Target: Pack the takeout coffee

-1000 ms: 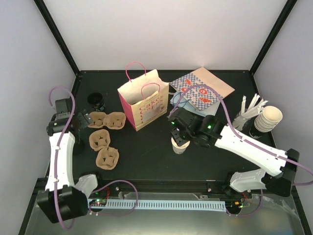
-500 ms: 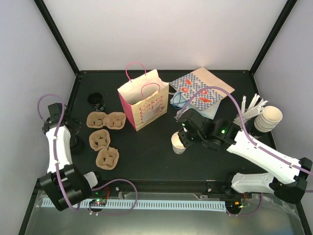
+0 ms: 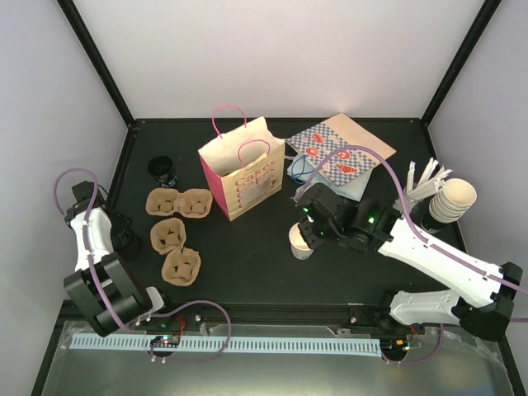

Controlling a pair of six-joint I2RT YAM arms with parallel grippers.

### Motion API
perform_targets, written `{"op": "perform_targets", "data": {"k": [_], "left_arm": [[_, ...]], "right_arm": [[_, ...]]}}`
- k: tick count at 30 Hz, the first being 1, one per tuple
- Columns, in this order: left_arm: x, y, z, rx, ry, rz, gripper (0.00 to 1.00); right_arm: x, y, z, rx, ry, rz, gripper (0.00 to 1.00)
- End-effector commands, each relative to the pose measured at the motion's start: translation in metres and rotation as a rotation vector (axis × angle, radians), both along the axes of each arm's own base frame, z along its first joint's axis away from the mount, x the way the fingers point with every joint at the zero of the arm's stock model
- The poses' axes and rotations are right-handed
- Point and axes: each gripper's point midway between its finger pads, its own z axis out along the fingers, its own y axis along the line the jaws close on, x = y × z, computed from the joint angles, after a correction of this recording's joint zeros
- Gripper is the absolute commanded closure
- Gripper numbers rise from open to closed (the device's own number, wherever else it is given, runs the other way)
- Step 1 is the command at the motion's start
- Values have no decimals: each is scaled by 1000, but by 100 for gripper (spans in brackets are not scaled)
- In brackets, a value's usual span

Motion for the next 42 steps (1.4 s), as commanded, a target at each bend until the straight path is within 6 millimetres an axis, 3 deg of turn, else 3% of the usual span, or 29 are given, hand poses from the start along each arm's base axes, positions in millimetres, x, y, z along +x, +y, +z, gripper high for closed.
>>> {"op": "perform_targets", "data": {"k": [1, 6, 19, 31, 42], "left_arm": [[3, 1, -8, -41, -9, 26, 15], [14, -3, -14, -82, -36, -11, 15], [16, 11, 12, 16, -64, -19, 11], [24, 4, -9, -69, -39, -43, 11], [23, 2, -16, -89, -15, -37, 12]], "right_arm": [[2, 1, 9, 22, -7, -10, 74], [1, 1, 12, 31, -9, -8, 74], [2, 2, 8, 26, -8, -3, 74], [2, 4, 6, 21, -3, 2, 74], [0, 1, 2, 29, -2, 1, 73]]}}
